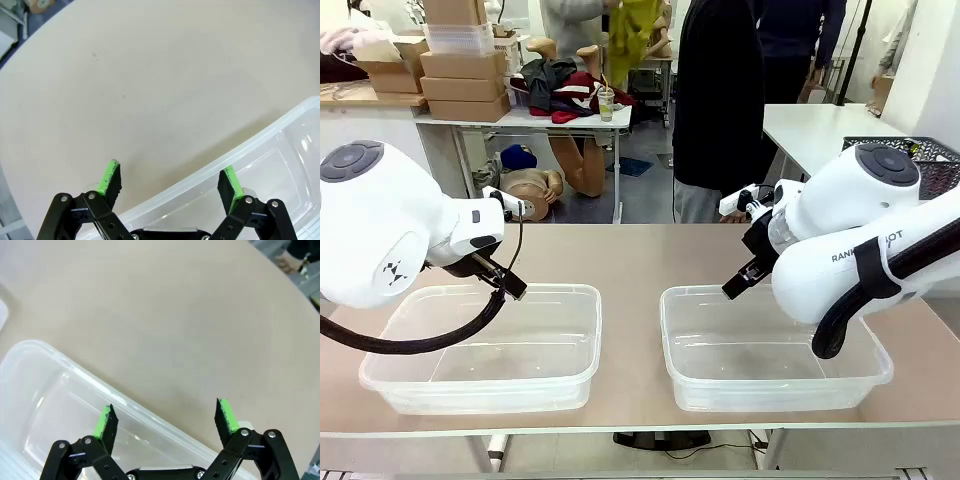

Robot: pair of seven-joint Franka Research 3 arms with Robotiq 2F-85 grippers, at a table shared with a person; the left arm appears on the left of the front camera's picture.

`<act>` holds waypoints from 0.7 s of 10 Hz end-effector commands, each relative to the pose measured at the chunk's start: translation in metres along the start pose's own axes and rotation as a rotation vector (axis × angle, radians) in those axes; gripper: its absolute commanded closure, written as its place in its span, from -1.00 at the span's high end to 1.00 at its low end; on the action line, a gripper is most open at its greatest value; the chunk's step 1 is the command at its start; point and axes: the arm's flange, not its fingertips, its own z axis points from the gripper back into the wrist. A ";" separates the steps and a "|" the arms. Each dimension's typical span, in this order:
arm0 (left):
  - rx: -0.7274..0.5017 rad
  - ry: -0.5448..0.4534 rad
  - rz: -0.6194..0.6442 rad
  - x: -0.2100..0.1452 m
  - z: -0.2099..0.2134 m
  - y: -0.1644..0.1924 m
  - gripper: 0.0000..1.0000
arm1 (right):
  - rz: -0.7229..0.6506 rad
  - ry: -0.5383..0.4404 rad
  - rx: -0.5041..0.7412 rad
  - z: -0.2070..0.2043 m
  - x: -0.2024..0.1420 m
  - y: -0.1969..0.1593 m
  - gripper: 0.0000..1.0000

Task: Sort the waste into each basket.
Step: Pick up the Organizing box on the left side of the table and lift it.

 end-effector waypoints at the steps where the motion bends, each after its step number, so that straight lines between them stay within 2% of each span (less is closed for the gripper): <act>1: 0.000 -0.001 0.000 0.000 0.000 0.000 1.00 | 0.000 0.000 0.000 0.000 0.000 0.000 1.00; 7: 0.000 -0.001 0.000 0.000 0.000 0.000 1.00 | 0.000 0.000 0.000 0.000 0.000 0.000 1.00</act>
